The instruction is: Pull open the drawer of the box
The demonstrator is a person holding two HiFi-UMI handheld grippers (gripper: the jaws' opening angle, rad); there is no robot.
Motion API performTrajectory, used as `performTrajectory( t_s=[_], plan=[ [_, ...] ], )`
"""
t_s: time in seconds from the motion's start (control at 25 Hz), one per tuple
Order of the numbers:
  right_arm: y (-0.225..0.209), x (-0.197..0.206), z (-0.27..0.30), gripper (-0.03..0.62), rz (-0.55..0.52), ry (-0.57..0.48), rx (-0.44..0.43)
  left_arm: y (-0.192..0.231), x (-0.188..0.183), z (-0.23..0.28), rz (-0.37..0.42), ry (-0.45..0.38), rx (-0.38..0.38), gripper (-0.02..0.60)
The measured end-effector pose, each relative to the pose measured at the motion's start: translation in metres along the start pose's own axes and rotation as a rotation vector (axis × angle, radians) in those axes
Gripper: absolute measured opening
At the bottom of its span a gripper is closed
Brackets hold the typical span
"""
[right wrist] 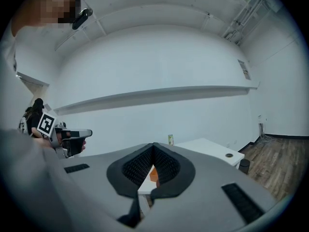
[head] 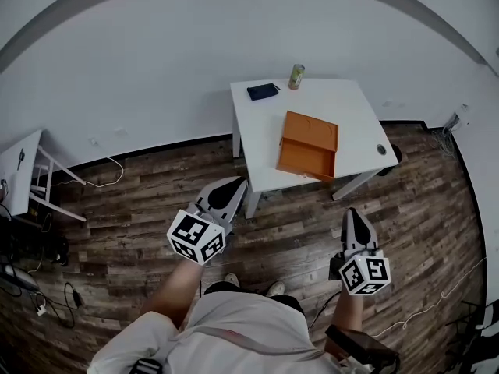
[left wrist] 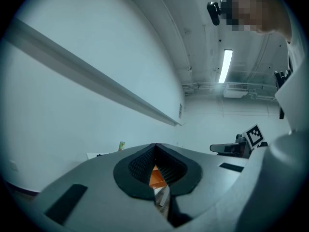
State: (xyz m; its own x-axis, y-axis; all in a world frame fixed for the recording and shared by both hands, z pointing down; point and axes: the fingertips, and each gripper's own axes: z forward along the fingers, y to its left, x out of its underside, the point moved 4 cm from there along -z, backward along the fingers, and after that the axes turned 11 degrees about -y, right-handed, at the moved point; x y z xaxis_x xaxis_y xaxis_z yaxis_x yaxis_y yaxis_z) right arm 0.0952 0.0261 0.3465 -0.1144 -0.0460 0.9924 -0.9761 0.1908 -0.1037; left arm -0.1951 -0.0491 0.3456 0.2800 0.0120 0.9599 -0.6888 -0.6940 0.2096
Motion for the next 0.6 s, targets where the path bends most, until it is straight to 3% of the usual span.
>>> performTrajectory(
  t_s=[0.6],
  plan=[
    [-0.025,-0.033,-0.023,-0.008,-0.033,-0.034,-0.079,-0.054,-0.004,0.006,0.020,-0.009,-0.027,0.011]
  ],
)
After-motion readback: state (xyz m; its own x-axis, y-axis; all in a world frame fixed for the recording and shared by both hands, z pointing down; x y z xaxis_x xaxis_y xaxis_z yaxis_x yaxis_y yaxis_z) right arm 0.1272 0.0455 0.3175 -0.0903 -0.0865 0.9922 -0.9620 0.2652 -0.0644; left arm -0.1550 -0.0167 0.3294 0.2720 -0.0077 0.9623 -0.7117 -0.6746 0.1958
